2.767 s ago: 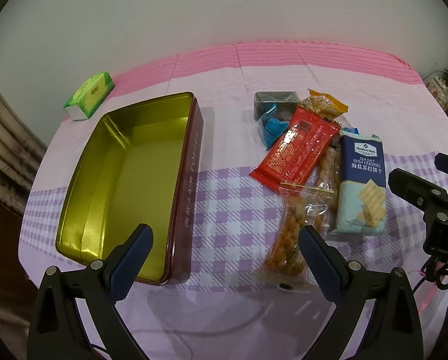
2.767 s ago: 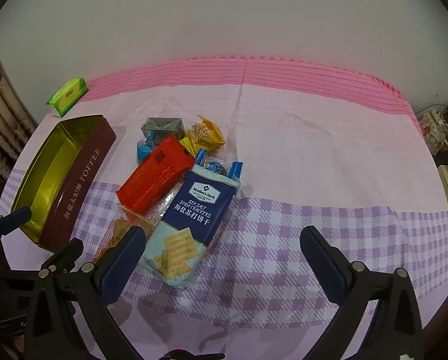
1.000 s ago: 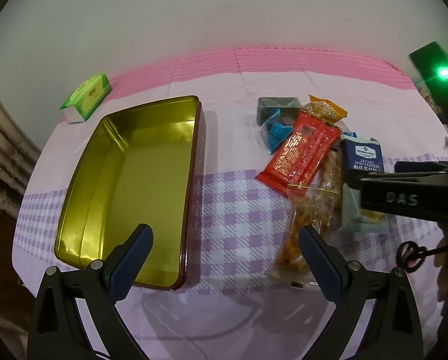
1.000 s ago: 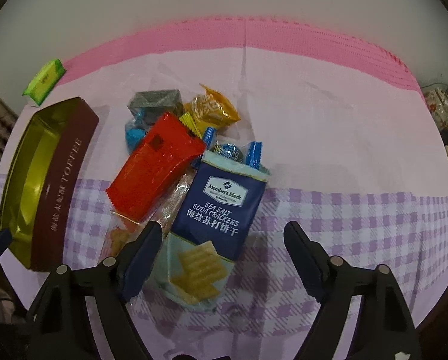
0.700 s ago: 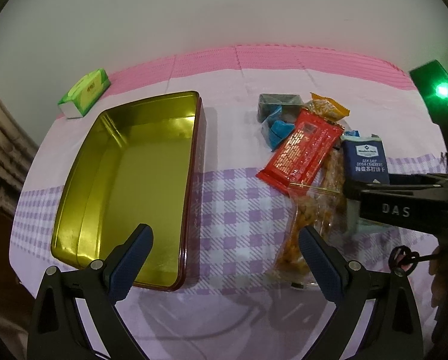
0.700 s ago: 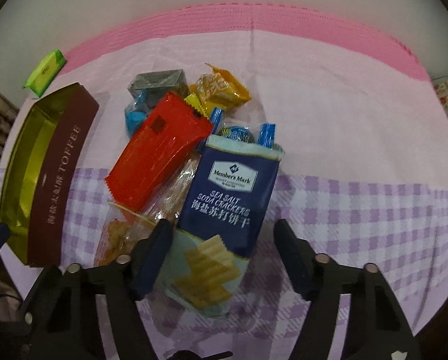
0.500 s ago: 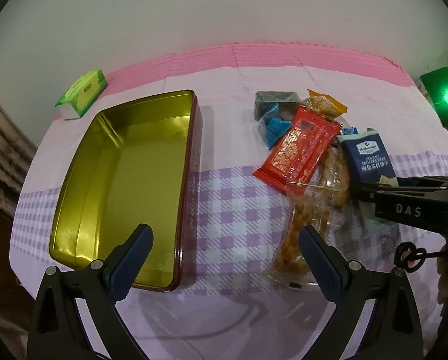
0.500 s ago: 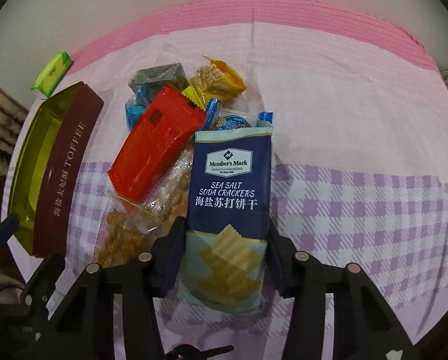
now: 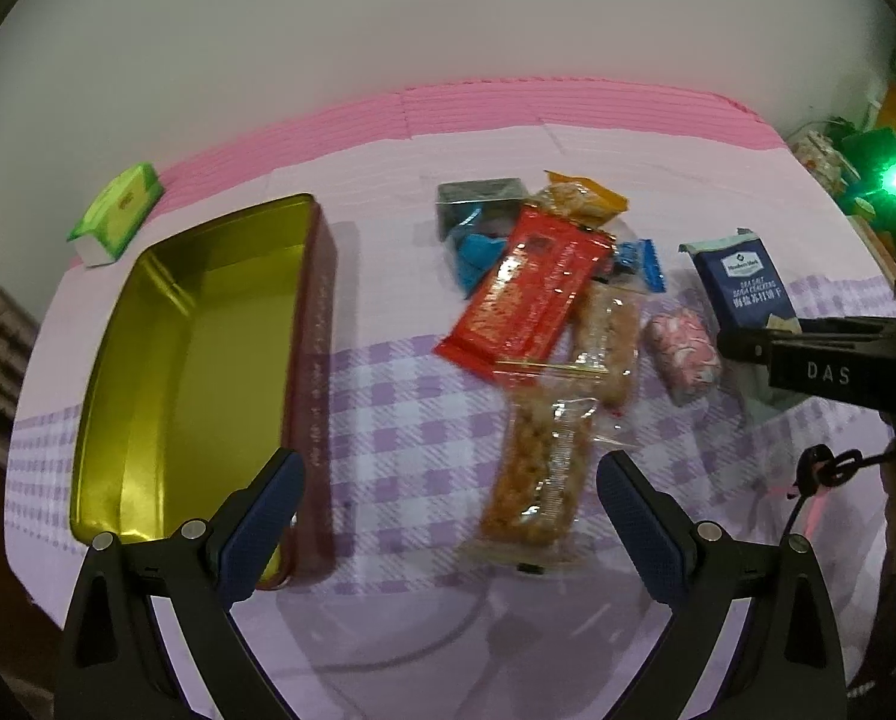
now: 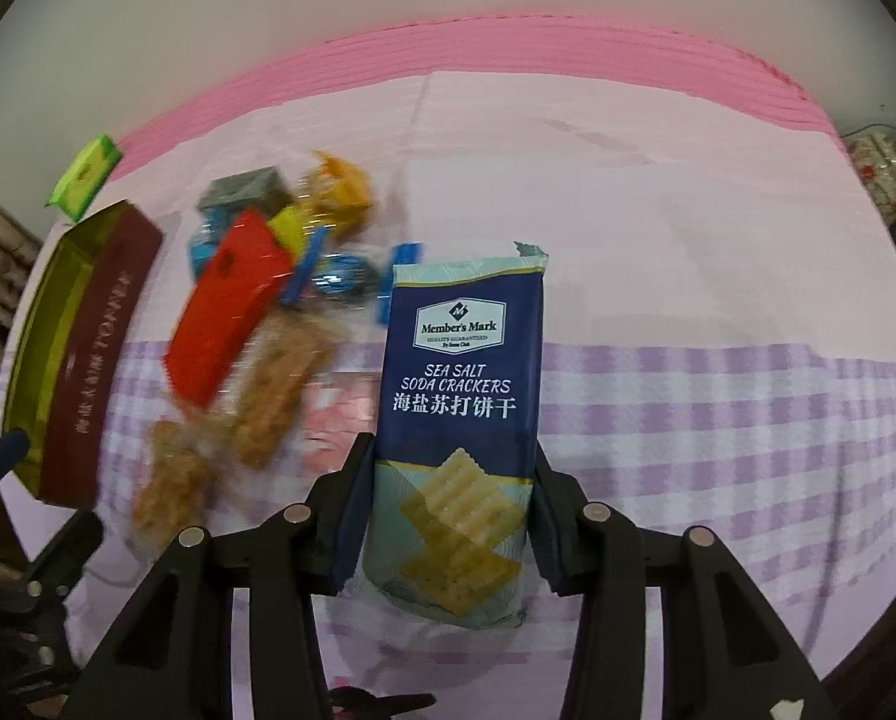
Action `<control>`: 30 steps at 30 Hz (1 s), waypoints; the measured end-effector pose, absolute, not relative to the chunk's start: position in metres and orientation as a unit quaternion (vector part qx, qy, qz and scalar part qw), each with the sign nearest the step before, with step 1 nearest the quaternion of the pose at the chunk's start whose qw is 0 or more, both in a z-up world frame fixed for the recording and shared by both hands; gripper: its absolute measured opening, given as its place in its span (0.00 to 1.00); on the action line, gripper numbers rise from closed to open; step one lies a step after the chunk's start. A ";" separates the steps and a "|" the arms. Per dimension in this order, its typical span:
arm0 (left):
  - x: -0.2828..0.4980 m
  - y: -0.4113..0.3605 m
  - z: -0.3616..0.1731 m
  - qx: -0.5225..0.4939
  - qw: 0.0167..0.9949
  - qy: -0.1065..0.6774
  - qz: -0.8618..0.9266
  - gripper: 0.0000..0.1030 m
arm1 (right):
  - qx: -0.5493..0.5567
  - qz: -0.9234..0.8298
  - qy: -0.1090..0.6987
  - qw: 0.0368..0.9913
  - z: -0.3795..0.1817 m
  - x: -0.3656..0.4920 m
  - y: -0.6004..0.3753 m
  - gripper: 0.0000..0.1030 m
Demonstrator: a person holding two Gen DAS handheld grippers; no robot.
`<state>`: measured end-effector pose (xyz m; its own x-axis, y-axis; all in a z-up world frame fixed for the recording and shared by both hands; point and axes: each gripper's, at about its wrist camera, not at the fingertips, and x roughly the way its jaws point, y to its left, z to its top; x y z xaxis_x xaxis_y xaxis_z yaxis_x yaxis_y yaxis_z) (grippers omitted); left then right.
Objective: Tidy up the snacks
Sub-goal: 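Grasp the clear bag of fried snacks with the left gripper while the right gripper holds the crackers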
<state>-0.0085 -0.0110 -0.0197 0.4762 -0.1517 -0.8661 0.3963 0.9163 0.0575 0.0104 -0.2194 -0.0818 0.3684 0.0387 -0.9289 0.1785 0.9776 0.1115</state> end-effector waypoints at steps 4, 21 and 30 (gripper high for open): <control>-0.008 -0.017 -0.023 0.128 0.841 0.496 -0.174 0.95 | 0.093 -0.056 0.568 0.816 -0.087 0.007 -0.237 0.41; 0.010 -0.045 -0.049 0.138 0.798 0.548 -0.211 0.80 | 0.092 -0.062 0.577 0.809 -0.097 0.009 -0.255 0.41; 0.023 -0.047 -0.065 0.142 0.789 0.561 -0.208 0.74 | 0.086 -0.064 0.577 0.809 -0.098 0.010 -0.256 0.41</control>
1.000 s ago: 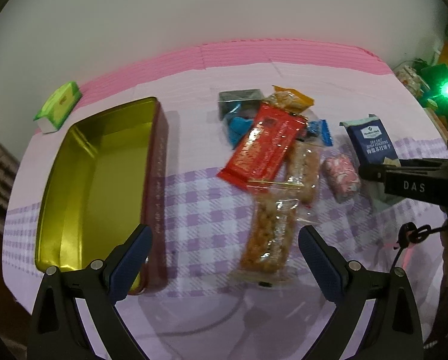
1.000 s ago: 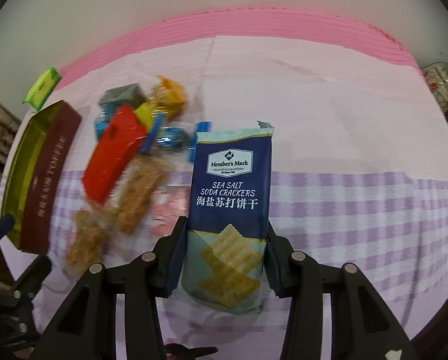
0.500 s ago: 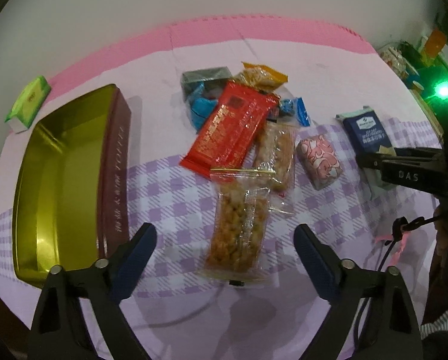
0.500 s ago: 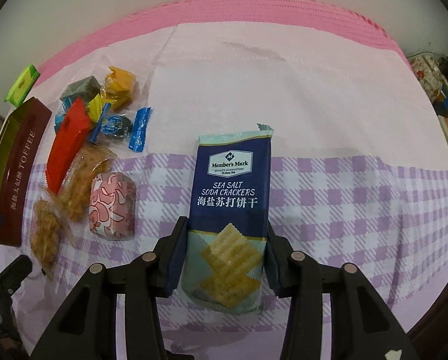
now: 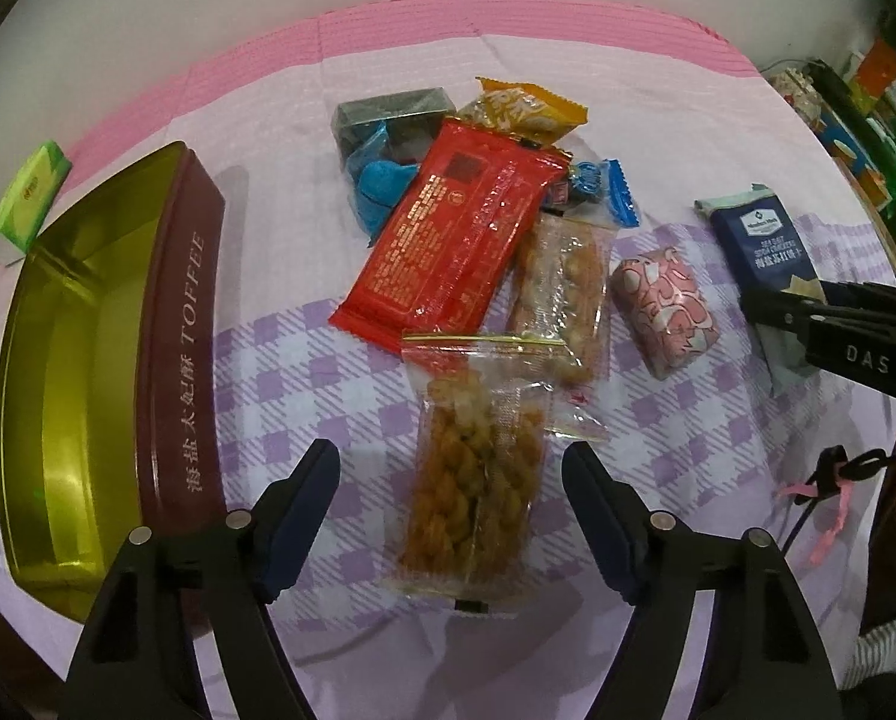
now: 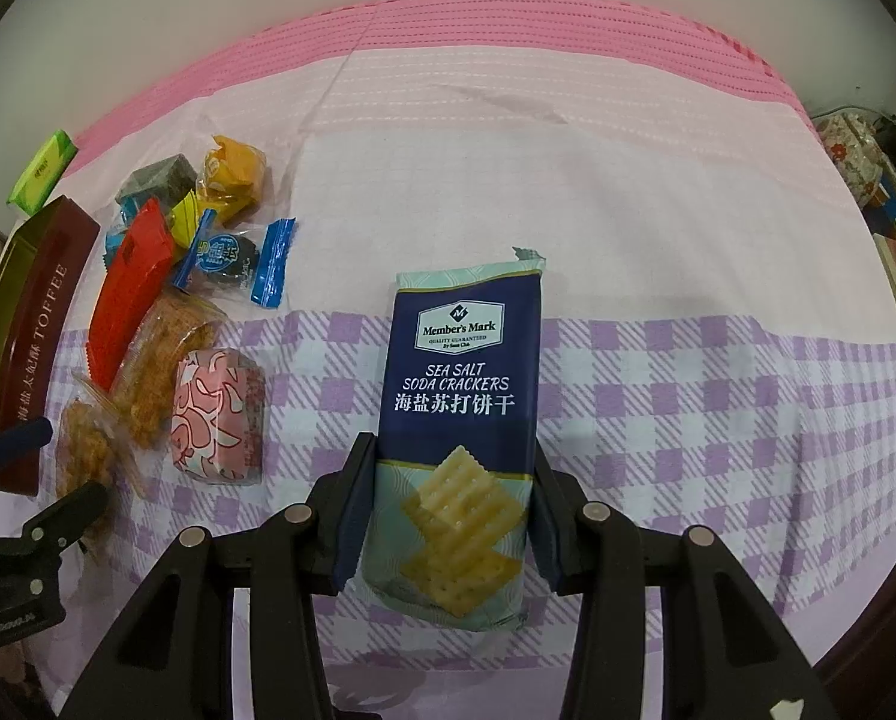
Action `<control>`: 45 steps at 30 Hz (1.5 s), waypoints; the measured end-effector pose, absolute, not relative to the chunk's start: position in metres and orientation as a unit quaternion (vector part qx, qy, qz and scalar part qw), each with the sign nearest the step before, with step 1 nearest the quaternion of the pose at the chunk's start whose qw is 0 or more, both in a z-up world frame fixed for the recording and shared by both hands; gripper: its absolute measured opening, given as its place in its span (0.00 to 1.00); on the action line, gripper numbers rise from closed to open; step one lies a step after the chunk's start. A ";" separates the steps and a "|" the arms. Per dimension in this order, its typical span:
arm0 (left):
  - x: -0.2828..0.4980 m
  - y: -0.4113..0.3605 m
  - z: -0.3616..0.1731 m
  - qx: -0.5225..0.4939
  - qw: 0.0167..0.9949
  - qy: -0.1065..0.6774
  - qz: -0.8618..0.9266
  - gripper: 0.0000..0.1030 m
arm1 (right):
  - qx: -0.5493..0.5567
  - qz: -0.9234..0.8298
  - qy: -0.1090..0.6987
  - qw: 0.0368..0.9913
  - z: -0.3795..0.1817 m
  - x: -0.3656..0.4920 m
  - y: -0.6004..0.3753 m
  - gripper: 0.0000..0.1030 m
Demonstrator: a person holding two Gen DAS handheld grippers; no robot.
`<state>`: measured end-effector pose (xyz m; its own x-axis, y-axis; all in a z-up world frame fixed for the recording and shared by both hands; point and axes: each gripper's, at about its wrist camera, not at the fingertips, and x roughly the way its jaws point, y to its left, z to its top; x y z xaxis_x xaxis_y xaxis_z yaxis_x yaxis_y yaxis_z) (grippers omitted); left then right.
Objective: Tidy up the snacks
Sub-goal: 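Grasp the clear bag of fried snacks with the left gripper while the right gripper holds the crackers, then carry the snack bag over the gold tin and lower it with the left gripper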
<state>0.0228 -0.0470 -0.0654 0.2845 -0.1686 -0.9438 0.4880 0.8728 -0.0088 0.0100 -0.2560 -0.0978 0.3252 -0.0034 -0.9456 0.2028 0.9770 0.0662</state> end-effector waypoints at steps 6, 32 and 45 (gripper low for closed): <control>0.030 -0.043 -0.075 0.135 0.781 0.574 -0.205 0.69 | 0.085 -0.065 0.577 0.809 -0.097 0.010 -0.254 0.41; 0.012 -0.032 -0.058 0.126 0.790 0.562 -0.210 0.38 | 0.079 -0.069 0.577 0.810 -0.098 0.009 -0.254 0.42; 0.053 0.047 -0.002 0.111 0.842 0.512 -0.131 0.38 | 0.072 -0.073 0.576 0.811 -0.099 0.009 -0.252 0.42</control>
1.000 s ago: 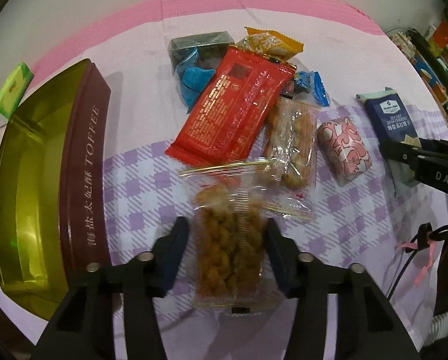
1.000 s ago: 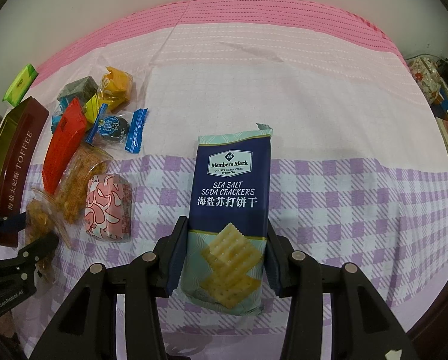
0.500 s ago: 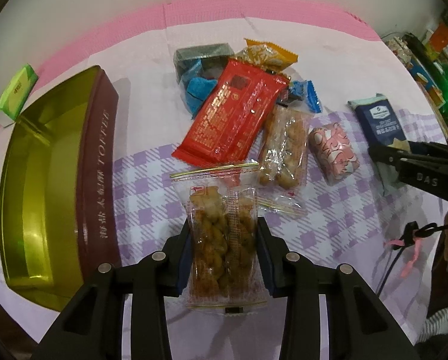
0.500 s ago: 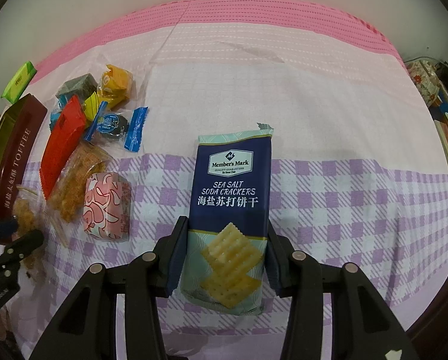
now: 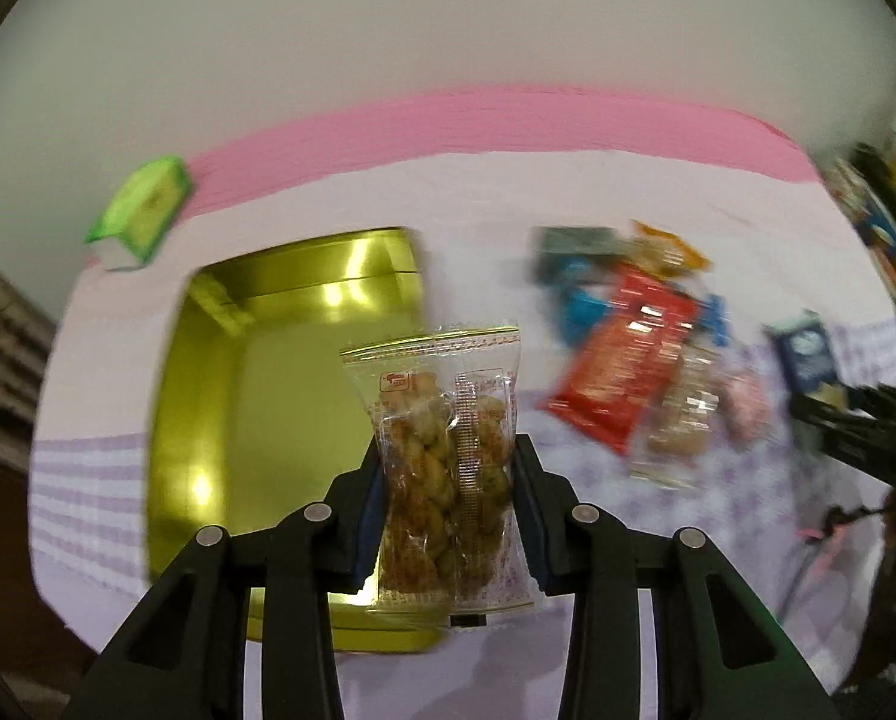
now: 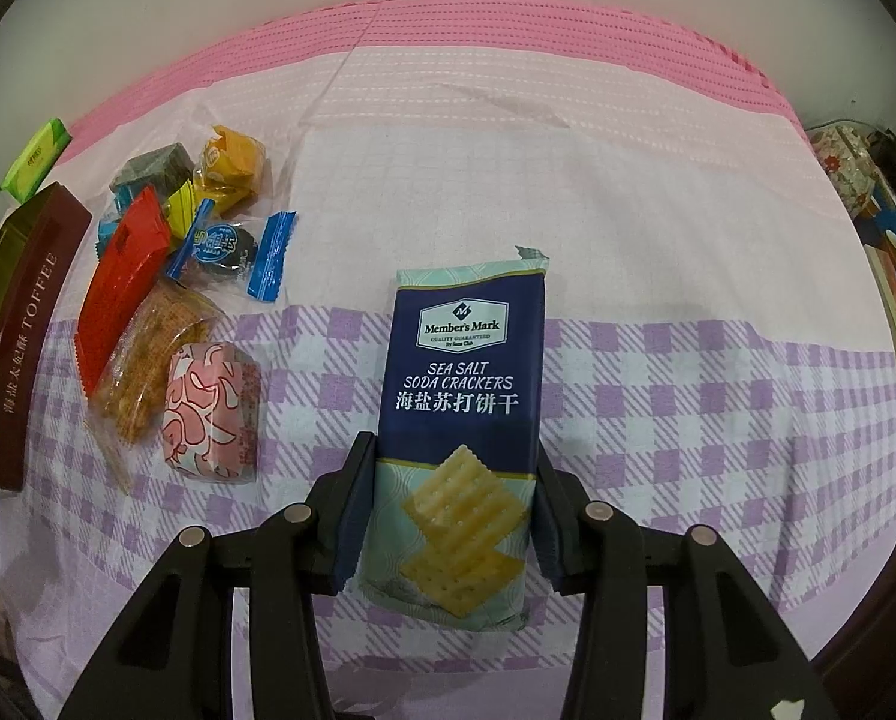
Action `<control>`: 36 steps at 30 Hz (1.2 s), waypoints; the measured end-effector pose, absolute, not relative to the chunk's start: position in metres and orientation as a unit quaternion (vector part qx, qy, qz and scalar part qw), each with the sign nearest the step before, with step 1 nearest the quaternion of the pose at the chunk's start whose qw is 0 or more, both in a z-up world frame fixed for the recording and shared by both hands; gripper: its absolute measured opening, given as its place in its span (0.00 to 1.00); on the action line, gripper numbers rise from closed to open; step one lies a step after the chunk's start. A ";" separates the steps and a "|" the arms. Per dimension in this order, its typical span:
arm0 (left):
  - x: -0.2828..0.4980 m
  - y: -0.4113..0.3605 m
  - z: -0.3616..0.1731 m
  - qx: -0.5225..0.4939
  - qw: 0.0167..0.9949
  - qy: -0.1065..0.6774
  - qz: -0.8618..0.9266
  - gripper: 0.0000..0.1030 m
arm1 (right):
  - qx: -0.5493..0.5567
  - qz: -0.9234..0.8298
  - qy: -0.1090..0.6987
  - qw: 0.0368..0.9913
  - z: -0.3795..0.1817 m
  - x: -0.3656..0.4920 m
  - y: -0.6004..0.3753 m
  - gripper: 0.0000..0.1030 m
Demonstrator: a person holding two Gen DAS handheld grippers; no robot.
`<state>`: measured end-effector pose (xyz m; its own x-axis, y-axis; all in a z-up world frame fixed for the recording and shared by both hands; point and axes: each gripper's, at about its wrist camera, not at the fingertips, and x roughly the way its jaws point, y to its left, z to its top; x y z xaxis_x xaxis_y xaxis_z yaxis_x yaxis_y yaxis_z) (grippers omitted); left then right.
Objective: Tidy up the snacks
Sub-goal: 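Carry the snack bag over the gold tin and lower it with the left gripper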
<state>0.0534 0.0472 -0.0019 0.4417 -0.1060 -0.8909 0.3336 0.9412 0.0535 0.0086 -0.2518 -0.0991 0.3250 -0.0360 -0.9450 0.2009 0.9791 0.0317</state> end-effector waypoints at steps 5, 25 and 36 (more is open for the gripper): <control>0.067 0.099 -0.014 0.107 0.844 0.521 -0.073 0.38 | 0.072 -0.077 0.575 0.812 -0.100 0.009 -0.254 0.43; 0.083 0.155 -0.074 0.116 0.819 0.561 -0.028 0.38 | 0.076 -0.089 0.590 0.799 -0.099 0.013 -0.249 0.43; 0.083 0.160 -0.080 0.102 0.815 0.570 -0.030 0.38 | 0.080 -0.096 0.588 0.799 -0.101 0.014 -0.249 0.41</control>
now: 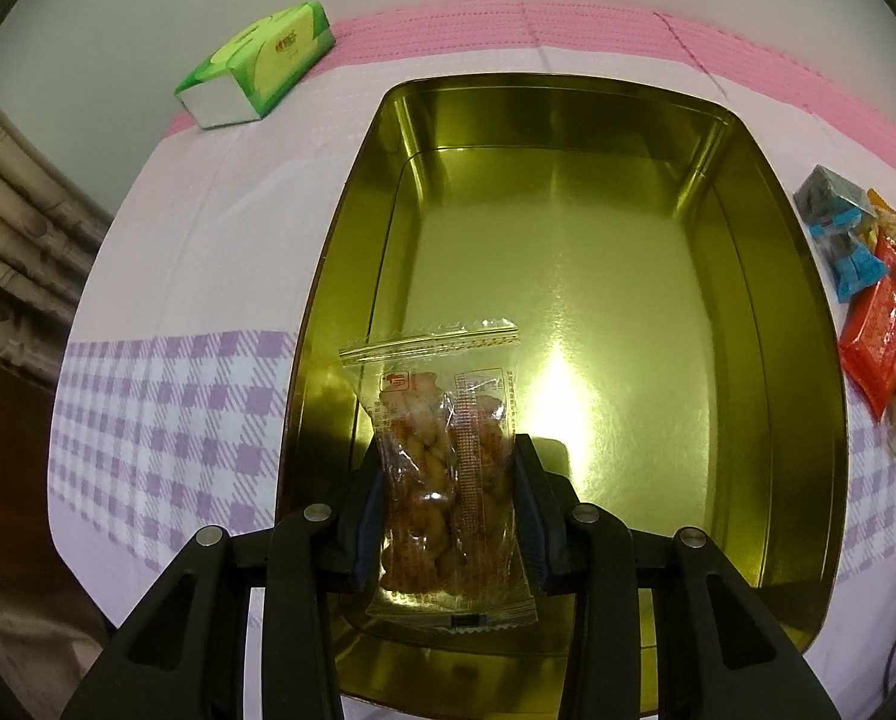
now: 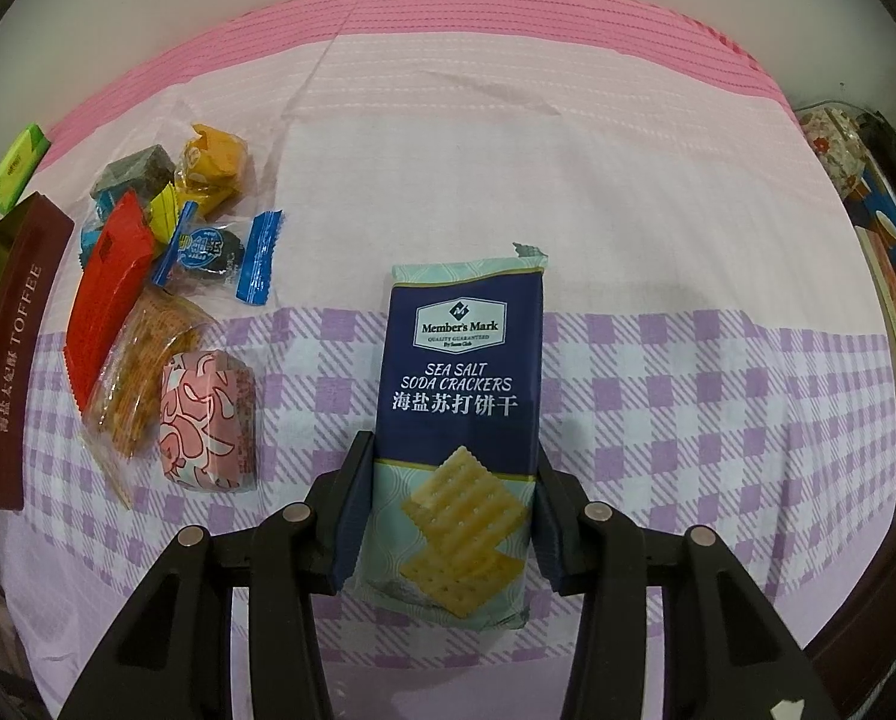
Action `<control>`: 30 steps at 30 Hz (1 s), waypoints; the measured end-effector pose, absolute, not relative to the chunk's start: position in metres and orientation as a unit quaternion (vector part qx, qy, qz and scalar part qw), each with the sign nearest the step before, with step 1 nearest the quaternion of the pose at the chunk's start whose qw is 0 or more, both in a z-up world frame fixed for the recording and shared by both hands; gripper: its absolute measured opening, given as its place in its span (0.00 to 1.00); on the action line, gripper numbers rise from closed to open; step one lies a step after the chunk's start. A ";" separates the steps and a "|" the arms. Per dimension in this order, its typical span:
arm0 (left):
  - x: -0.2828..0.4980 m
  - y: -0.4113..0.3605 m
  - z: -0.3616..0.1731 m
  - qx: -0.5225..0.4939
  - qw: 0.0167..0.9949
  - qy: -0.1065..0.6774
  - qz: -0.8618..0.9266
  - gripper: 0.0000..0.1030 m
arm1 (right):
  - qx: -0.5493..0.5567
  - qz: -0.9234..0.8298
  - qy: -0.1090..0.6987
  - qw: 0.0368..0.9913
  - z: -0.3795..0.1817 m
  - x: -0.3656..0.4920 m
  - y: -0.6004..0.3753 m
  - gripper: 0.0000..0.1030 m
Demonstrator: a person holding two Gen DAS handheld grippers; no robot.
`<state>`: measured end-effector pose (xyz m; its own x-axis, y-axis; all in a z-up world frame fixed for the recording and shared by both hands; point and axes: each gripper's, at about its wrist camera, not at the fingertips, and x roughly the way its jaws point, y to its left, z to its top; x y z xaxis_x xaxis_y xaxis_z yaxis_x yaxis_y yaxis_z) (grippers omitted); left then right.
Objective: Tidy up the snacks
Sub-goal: 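Carry the snack bag over the gold tin and lower it with the left gripper, then release the snack bag in the tin while the right gripper lowers the crackers beside it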
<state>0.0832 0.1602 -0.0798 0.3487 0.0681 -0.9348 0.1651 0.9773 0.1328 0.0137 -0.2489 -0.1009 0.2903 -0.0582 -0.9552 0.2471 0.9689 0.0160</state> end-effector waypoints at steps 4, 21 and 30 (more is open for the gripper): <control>0.082 0.158 -0.081 0.102 0.815 0.569 -0.031 0.39 | 0.078 -0.109 0.580 0.803 -0.099 0.011 -0.249 0.41; 0.068 0.161 -0.030 0.049 0.856 0.513 -0.041 0.53 | 0.101 -0.013 0.524 0.845 -0.021 0.032 -0.172 0.41; 0.049 0.204 -0.015 -0.001 0.874 0.485 0.031 0.56 | 0.083 0.101 0.519 0.844 -0.004 0.057 -0.060 0.41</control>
